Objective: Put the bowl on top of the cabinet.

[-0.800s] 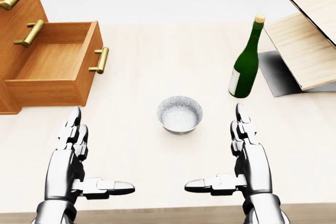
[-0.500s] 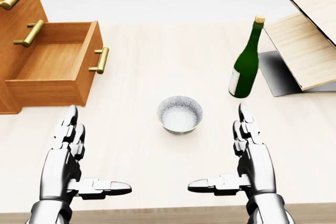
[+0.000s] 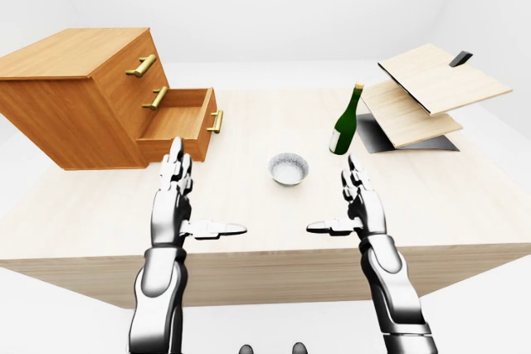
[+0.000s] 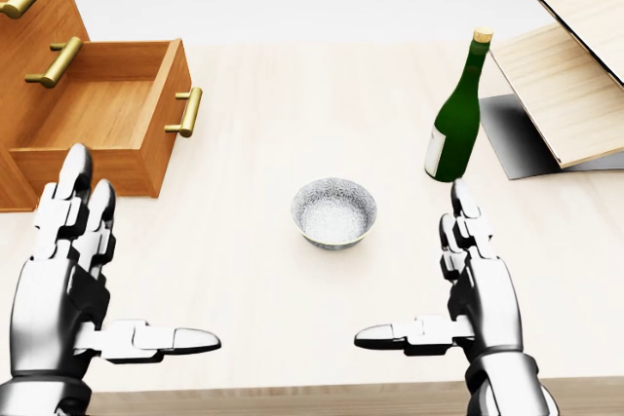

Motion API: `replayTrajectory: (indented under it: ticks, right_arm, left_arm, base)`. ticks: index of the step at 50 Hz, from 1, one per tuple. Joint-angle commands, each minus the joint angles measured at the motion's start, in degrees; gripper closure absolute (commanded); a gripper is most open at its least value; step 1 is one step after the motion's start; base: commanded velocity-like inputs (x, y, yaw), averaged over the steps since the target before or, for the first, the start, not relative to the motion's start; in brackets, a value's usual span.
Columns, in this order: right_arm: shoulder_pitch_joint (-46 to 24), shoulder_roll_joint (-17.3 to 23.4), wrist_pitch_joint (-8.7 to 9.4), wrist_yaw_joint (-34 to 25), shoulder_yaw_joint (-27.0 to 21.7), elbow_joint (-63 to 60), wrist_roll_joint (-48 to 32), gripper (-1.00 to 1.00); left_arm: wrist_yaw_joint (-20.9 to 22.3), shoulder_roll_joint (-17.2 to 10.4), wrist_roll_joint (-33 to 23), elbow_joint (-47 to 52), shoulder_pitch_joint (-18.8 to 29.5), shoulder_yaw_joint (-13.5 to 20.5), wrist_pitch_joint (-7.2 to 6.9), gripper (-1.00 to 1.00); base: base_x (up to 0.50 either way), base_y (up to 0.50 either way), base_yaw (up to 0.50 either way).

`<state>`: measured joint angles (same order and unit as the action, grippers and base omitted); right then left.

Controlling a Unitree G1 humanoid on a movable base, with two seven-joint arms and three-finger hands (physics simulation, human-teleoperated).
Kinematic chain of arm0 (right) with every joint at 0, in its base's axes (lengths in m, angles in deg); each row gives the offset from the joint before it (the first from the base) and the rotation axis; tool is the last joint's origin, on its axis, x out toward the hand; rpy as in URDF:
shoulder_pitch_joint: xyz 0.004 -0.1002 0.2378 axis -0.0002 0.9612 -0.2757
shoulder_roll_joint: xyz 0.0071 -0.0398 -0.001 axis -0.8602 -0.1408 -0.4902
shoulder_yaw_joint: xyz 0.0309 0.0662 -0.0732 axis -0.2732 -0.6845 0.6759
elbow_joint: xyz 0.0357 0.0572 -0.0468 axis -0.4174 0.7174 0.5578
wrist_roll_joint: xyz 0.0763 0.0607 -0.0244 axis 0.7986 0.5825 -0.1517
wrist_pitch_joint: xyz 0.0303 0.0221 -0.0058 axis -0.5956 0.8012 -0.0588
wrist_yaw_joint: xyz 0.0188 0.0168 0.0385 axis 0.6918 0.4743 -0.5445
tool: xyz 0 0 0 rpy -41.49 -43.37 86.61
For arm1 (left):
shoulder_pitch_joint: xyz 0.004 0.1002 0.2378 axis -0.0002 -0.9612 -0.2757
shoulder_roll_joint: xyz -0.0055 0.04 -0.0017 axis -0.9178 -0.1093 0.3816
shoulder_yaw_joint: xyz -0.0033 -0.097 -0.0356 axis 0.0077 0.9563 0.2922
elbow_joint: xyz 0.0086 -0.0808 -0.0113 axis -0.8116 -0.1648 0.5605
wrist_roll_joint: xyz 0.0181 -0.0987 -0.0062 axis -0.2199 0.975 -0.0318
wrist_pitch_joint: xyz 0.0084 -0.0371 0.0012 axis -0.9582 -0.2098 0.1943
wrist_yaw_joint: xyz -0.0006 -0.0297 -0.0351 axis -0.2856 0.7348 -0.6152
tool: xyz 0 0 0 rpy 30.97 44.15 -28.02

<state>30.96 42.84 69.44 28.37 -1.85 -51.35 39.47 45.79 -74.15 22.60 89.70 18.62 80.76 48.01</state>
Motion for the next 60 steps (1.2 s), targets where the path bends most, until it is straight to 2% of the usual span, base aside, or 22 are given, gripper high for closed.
replayTrajectory:
  ticks: [1,4,7,15,19,22,28,34,42,48,54,57,60]
  right_arm:
    - [0.11,0.02,0.74,-0.03,-0.32,-0.86,0.46,-1.0]
    - [0.17,-0.02,0.21,-0.01,-0.24,-0.29,0.39,-1.0]
    - [0.31,-0.02,0.41,0.0,-0.2,-0.58,0.45,-1.0]
    - [0.05,0.07,0.2,0.0,-0.39,-0.11,0.61,-1.0]
    - [0.09,0.1,0.82,0.01,-0.48,-0.8,0.76,-1.0]
    - [0.0,0.1,0.15,-0.1,-0.51,-0.01,0.85,-1.0]
    - [0.37,0.07,0.76,-0.5,-0.39,-0.83,1.1,-1.0]
    - [0.68,0.02,0.26,-0.84,-0.21,-0.7,1.03,-1.0]
    - [0.62,0.06,1.21,-1.14,-0.38,-1.72,1.59,-1.0]
    - [0.72,0.09,1.24,-1.44,-0.4,-2.1,1.75,-1.0]
    - [0.66,0.08,1.24,-1.76,-0.46,-2.26,2.18,-1.0]
    - [0.55,0.07,1.24,-1.78,-0.65,-2.42,2.63,-1.0]
    - [0.67,0.05,1.24,-1.78,-0.64,-2.26,2.75,-1.0]
  left_arm:
    - [1.65,-0.19,-0.52,13.44,-2.4,3.06,0.0,-1.0]
    - [2.52,-0.15,-0.21,18.33,-3.02,5.01,0.0,-1.0]
    - [3.24,0.09,-0.52,21.15,-3.11,6.08,0.0,-1.0]
    - [4.68,0.52,-1.88,27.57,-2.82,7.53,0.0,-1.0]
    - [5.13,0.66,-1.79,29.72,-2.75,8.43,0.0,-1.0]
    - [5.63,0.71,-1.5,31.77,-2.68,9.57,0.0,-1.0]
    - [6.83,0.73,-0.7,36.69,-2.12,12.21,0.0,-1.0]
    - [5.7,-0.87,1.93,37.44,-2.51,14.03,0.0,-1.0]
    - [1.14,-5.37,7.87,37.43,-4.26,15.58,0.0,-1.0]
    - [-2.94,-9.32,13.0,37.43,-5.88,16.56,0.0,-1.0]
    - [-9.29,-15.43,20.35,37.42,-8.17,17.34,0.0,-1.0]
    - [-13.19,-19.36,24.78,37.43,-9.7,17.79,0.0,-1.0]
    - [-15.77,-22.07,27.56,37.43,-10.84,18.02,0.0,-1.0]
  base:
    - [0.0,0.0,0.0]
    - [0.0,0.0,0.0]
    - [0.0,0.0,0.0]
    - [0.0,0.0,0.0]
    - [0.0,0.0,0.0]
    - [0.0,0.0,0.0]
    - [0.0,0.0,0.0]
    - [0.0,0.0,0.0]
    - [0.0,0.0,0.0]
    - [0.0,0.0,0.0]
    - [0.0,0.04,0.0]
    - [0.0,0.47,0.0]
    - [0.0,0.5,0.0]
